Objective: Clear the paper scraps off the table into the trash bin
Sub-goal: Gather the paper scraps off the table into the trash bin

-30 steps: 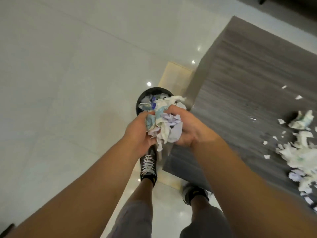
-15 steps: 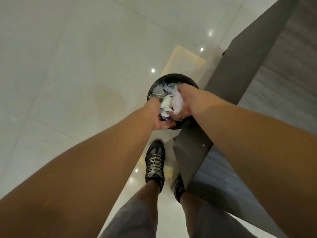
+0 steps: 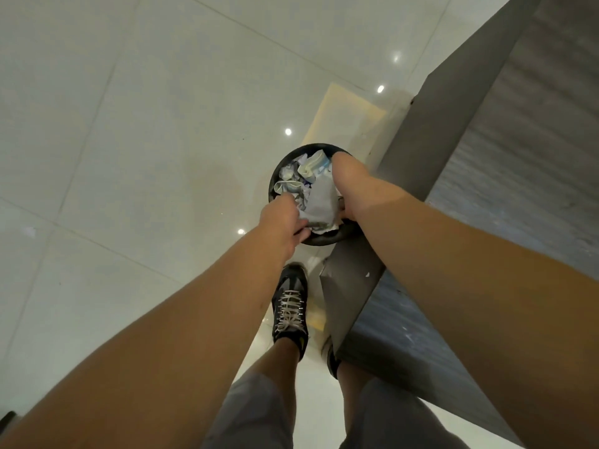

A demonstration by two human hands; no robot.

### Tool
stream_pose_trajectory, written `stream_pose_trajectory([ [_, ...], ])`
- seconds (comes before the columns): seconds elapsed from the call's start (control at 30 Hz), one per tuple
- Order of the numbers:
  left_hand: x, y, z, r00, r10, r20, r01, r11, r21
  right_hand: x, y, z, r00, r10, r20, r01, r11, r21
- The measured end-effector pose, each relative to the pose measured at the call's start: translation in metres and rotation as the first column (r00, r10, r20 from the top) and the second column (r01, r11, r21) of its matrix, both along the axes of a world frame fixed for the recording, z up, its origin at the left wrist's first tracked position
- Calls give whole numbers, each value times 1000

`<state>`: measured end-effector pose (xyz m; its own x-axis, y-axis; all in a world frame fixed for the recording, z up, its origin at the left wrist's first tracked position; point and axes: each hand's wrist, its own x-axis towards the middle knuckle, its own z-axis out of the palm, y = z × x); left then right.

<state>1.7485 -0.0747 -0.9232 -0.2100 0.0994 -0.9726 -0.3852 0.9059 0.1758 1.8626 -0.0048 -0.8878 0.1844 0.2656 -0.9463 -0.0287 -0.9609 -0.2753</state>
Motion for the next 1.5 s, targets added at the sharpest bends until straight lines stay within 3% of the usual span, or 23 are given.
stream_pose_trajectory([
  [0.07,-2,1,8,999,27,-18,-25,997,79,3,-1,20,986,160,35,-163,984,79],
  [0.1,-2,0,17,998,2,-67,6,993,119,8,-5,32,985,166,39,-170,975,144],
  [0.2,2,-13,43,928,-235,-289,305,924,231,37,-28,67,997,82,0,-79,952,296],
  [0.3,11,-38,71,752,-511,-418,636,729,254,89,-79,98,998,-61,21,52,952,303],
  [0.43,48,-70,112,402,-698,-592,915,322,242,177,-174,127,961,-181,208,153,978,140],
  [0.53,91,-91,136,277,-709,-648,959,156,238,239,-245,142,941,-167,294,169,985,19],
  [0.63,138,-100,151,152,-647,-748,978,-13,210,294,-301,143,940,-202,275,246,960,-134],
  [0.73,193,-107,157,85,-625,-776,954,-173,243,339,-341,136,945,-242,222,291,930,-224],
  [0.9,268,-133,146,-188,-477,-859,845,-524,106,365,-379,111,943,-289,163,317,931,-180],
  [1.0,308,-133,135,-255,-322,-912,740,-672,31,370,-381,100,938,-332,104,345,925,-158],
  [1.2,417,-123,146,-303,-175,-937,631,-774,-60,373,-383,98,925,-379,22,377,911,-168],
  [1.3,458,-123,158,-315,-187,-930,625,-779,-55,373,-384,96,921,-389,12,385,906,-178],
  [1.4,485,-124,160,-429,-335,-839,682,-729,-59,375,-384,94,921,-390,5,383,900,-208],
  [1.5,484,-136,151,-520,-356,-776,686,-716,-131,375,-384,92,917,-400,-7,388,894,-225],
])
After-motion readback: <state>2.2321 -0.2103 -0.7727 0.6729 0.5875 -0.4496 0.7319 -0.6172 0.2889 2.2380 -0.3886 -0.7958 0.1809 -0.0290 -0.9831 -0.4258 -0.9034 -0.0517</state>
